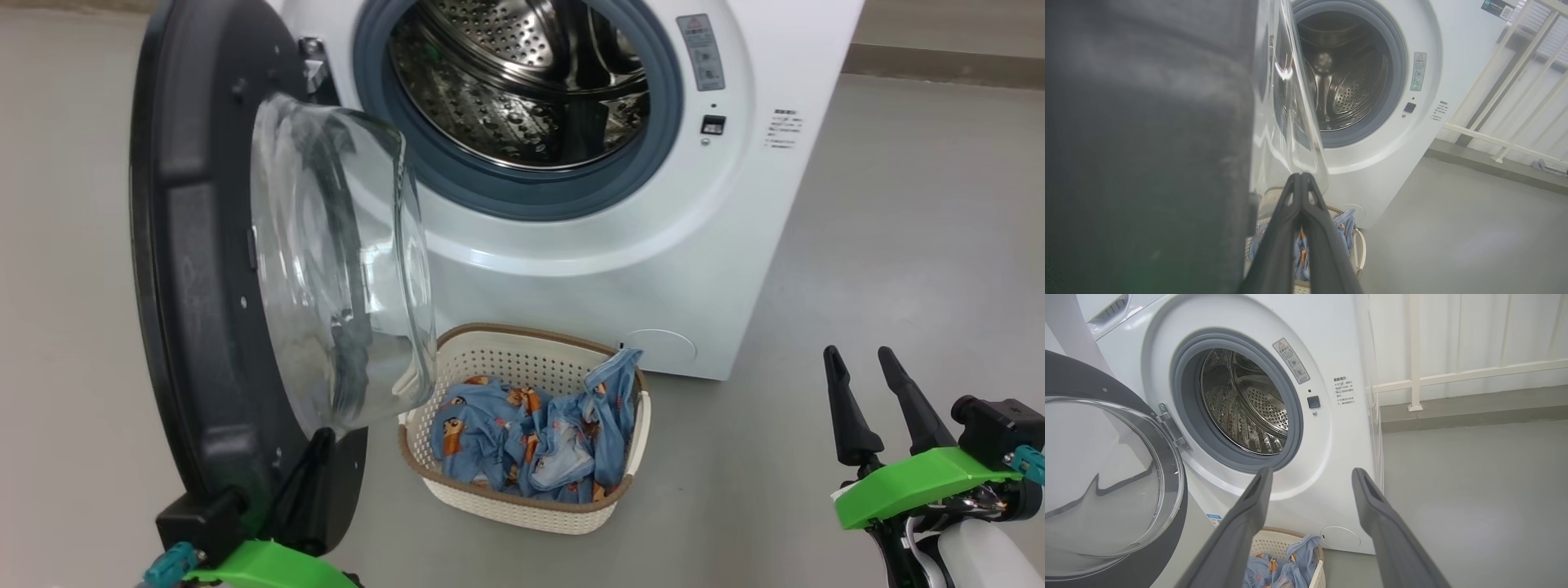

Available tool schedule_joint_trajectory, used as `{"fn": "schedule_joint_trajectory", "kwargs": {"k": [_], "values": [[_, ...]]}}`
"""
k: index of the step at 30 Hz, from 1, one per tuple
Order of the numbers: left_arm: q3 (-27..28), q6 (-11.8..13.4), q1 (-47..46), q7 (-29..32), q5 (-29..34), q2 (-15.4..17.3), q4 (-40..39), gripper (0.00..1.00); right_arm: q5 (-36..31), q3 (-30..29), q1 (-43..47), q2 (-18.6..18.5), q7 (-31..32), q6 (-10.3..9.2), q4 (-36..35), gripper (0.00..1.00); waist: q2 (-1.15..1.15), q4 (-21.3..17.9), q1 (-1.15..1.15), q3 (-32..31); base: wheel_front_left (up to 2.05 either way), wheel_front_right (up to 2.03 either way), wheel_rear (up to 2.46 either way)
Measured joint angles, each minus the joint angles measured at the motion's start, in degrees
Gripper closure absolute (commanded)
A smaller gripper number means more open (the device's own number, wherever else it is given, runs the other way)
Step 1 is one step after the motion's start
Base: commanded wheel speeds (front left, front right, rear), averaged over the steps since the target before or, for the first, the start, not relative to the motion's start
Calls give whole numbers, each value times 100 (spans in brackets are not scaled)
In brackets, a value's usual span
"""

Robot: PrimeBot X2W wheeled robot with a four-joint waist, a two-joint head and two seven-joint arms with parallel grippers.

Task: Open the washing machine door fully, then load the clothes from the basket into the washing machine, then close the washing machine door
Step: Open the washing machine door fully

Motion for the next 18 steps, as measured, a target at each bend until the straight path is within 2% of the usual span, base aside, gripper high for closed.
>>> {"fn": "schedule_joint_trajectory", "kwargs": {"k": [18], "values": [[476, 281, -286, 479, -68, 550, 271, 100, -36, -19, -3, 24, 0, 0, -42, 0, 0, 528, 0, 187, 0, 0, 0]]}}
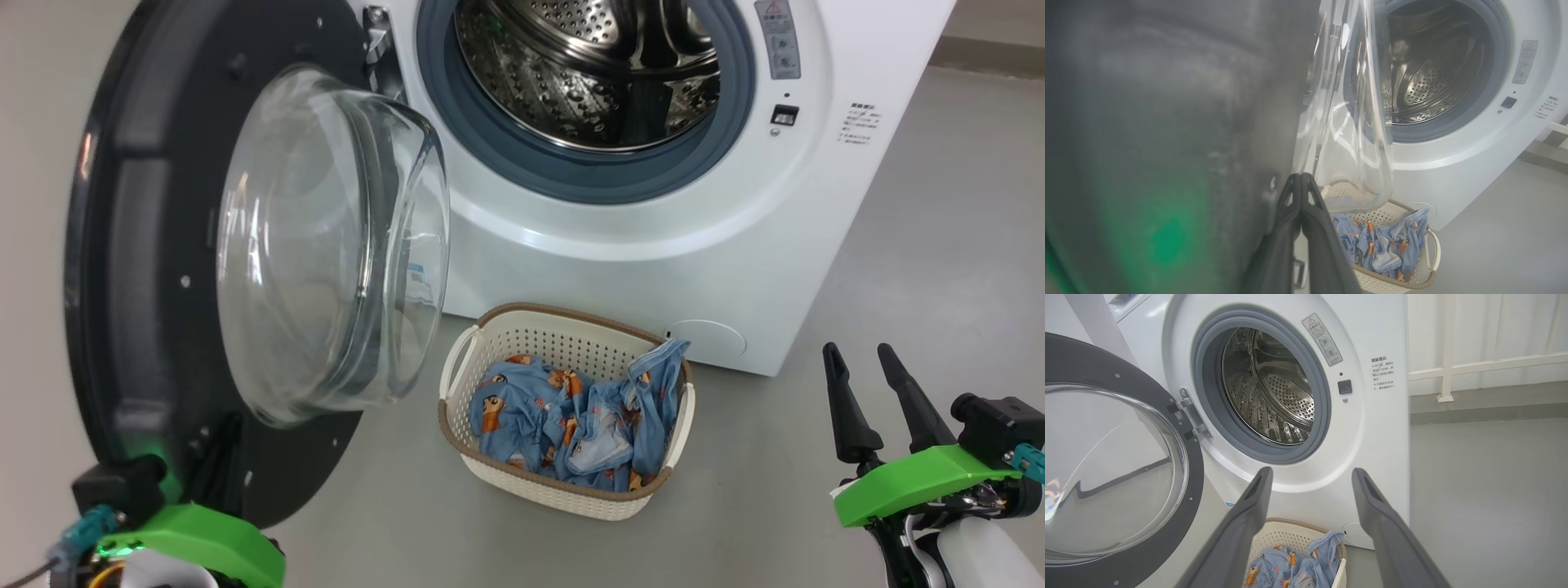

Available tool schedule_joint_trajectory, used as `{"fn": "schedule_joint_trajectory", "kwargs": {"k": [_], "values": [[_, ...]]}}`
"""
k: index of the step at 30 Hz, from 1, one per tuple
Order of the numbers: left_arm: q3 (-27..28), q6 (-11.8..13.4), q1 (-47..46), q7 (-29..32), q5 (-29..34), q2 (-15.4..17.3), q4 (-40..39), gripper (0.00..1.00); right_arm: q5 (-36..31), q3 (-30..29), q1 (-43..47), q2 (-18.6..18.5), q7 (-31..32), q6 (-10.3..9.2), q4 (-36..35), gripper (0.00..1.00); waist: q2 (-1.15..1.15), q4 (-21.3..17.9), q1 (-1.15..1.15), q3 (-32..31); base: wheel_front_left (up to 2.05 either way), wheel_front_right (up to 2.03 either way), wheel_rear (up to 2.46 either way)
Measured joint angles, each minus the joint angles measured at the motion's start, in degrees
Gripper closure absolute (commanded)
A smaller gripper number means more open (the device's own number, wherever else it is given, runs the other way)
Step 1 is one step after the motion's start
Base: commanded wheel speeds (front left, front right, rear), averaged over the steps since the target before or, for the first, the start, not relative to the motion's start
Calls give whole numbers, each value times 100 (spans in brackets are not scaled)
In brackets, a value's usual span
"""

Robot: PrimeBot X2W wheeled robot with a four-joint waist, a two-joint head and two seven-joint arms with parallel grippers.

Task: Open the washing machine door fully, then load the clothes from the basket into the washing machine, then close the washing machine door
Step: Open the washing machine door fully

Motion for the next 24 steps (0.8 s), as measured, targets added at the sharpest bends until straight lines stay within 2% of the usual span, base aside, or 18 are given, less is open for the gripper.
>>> {"fn": "schedule_joint_trajectory", "kwargs": {"k": [19, 24], "values": [[383, -104, -1085, 134, -213, 487, 1267, 100, -7, -137, -230, 97, 0, 0, -21, 0, 0, 359, 0, 455, 0, 0, 0], [424, -230, -1428, 168, -245, 564, 1672, 100, -13, -143, -248, 111, 0, 0, -18, 0, 0, 464, 0, 522, 0, 0, 0]]}}
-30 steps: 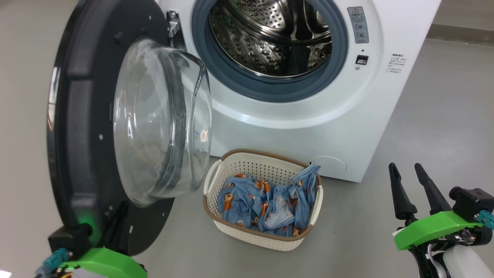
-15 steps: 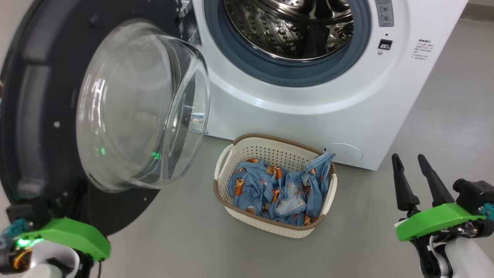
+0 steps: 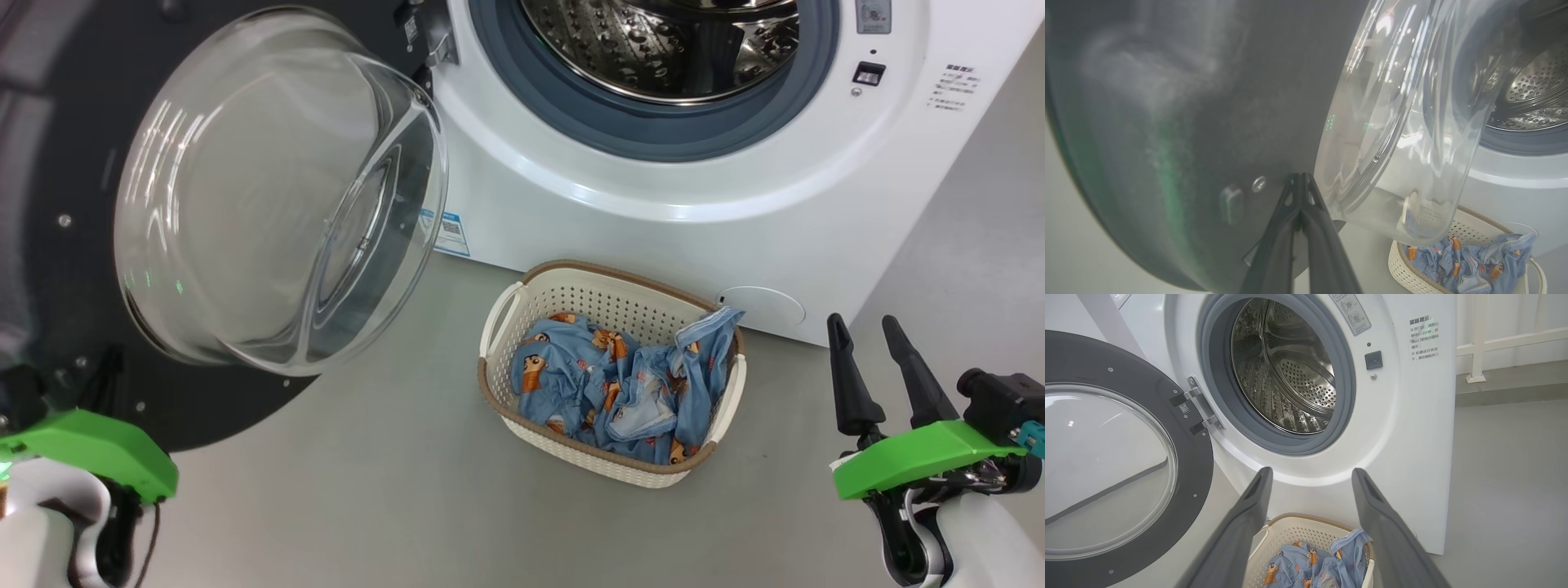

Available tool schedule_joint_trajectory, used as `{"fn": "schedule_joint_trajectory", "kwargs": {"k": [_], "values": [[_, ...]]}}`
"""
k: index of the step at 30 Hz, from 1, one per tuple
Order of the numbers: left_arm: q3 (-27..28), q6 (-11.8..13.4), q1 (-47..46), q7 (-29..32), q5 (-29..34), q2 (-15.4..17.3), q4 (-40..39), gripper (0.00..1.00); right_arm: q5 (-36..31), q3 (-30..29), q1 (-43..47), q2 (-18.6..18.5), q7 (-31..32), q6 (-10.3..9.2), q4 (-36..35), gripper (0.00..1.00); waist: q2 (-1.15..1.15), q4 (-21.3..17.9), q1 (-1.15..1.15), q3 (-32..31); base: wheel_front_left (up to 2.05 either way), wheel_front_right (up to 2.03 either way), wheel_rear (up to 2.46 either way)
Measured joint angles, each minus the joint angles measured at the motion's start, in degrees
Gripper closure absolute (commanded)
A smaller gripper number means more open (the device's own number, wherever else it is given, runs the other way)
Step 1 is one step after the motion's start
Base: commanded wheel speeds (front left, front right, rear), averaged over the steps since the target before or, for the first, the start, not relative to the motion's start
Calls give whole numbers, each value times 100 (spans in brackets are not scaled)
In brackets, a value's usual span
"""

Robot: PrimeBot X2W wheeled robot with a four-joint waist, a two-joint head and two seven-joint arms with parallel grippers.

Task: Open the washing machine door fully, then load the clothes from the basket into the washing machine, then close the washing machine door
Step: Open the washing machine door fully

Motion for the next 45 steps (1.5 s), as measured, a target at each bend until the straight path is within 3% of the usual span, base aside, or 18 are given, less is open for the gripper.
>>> {"fn": "schedule_joint_trajectory", "kwargs": {"k": [13, 23, 42, 44, 45], "values": [[-142, -229, -1044, 94, 122, 301, 1380, 100, -45, 7, -202, 11, 0, 0, 21, 0, 0, 67, 0, 103, 0, 0, 0], [-216, -408, -1488, -27, 167, 332, 2120, 100, -41, 15, -203, 10, -1, 0, 44, 0, 0, 23, 0, 76, 0, 0, 0], [-343, -692, -1543, -592, 162, 137, 2423, 100, -32, 23, -188, 8, -1, 0, 74, 0, 0, -31, 0, -72, 0, 0, 0], [-354, -733, -1494, -678, 160, 104, 2327, 56, -32, 24, -188, 5, -1, 0, 74, 0, 0, -44, 0, -99, 0, 0, 0], [-355, -733, -1478, -727, 152, 93, 2290, 56, -31, 25, -188, 5, -1, 0, 74, 0, 0, -53, 0, -114, 0, 0, 0]]}}
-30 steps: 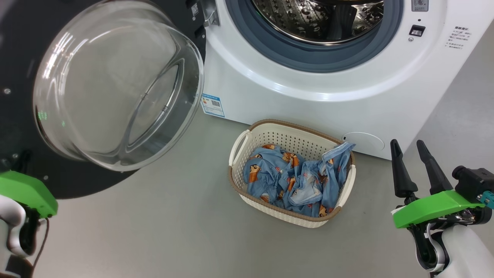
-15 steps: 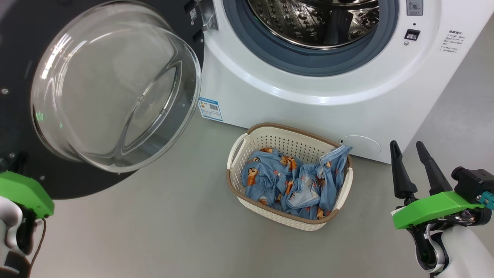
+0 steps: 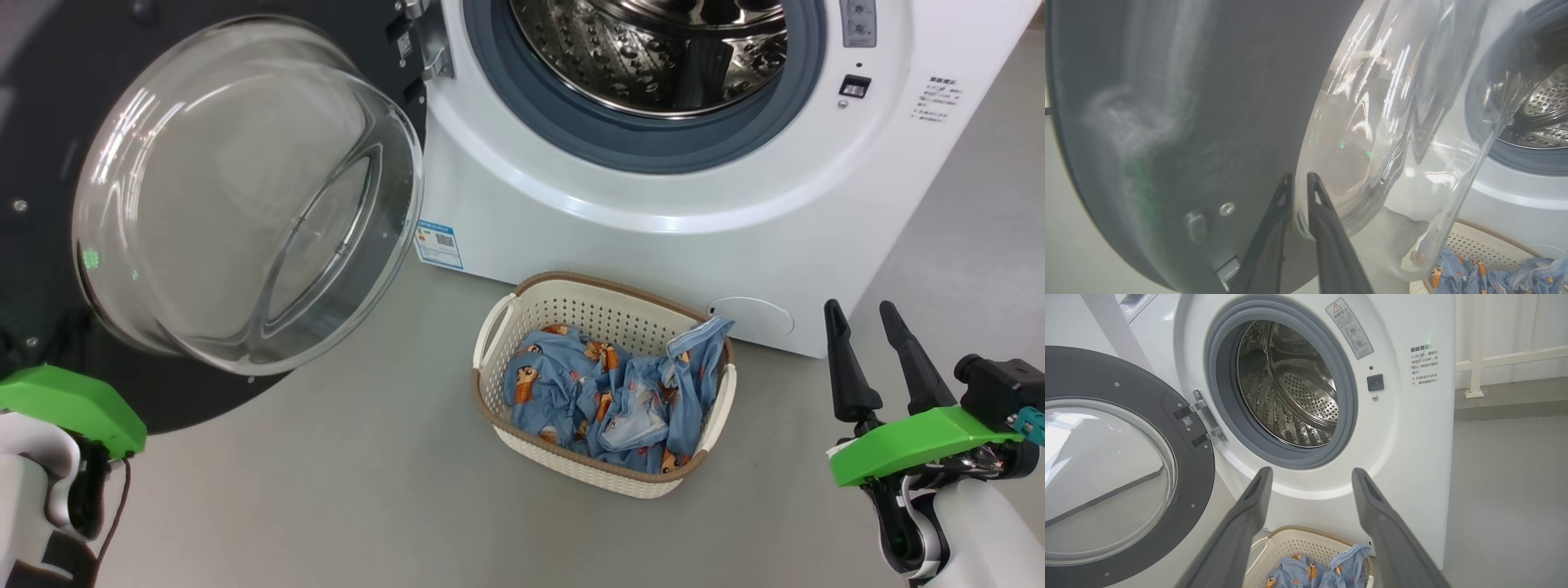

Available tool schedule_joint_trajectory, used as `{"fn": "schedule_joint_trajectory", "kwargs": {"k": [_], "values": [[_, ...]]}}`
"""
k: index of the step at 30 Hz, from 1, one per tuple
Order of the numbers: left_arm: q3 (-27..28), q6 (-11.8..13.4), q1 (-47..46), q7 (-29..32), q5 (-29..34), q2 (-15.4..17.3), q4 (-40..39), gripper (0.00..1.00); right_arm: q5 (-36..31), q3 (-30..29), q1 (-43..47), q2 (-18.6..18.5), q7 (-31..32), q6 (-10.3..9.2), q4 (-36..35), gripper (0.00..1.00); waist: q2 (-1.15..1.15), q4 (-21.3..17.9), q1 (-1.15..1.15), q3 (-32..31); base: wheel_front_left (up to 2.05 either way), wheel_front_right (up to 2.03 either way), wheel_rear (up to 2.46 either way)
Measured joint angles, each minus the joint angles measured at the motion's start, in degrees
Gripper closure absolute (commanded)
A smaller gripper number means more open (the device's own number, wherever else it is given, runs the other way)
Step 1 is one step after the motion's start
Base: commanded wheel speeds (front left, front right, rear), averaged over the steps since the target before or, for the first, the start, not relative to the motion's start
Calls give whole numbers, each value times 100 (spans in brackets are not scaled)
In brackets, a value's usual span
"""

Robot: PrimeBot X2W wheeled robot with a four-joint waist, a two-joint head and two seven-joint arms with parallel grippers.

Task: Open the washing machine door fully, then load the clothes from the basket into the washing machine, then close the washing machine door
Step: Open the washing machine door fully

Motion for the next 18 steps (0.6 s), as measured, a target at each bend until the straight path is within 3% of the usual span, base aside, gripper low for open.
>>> {"fn": "schedule_joint_trajectory", "kwargs": {"k": [2, 6, 18], "values": [[-1, 2, 55, -77, -31, -9, -121, 0, 4, 8, 2, 1, 0, 0, 0, 0, 0, -27, 0, -33, 0, 0, 0], [-14, 15, 364, -199, -36, -49, -447, 0, 49, 18, 5, 5, 0, 0, -1, 0, 0, -105, 0, -103, 0, 0, 0], [-137, 492, 1543, -269, -53, -280, -2219, 0, 49, 180, 144, 2, 0, 0, -8, 0, 0, -497, 0, -359, 0, 0, 0]]}}
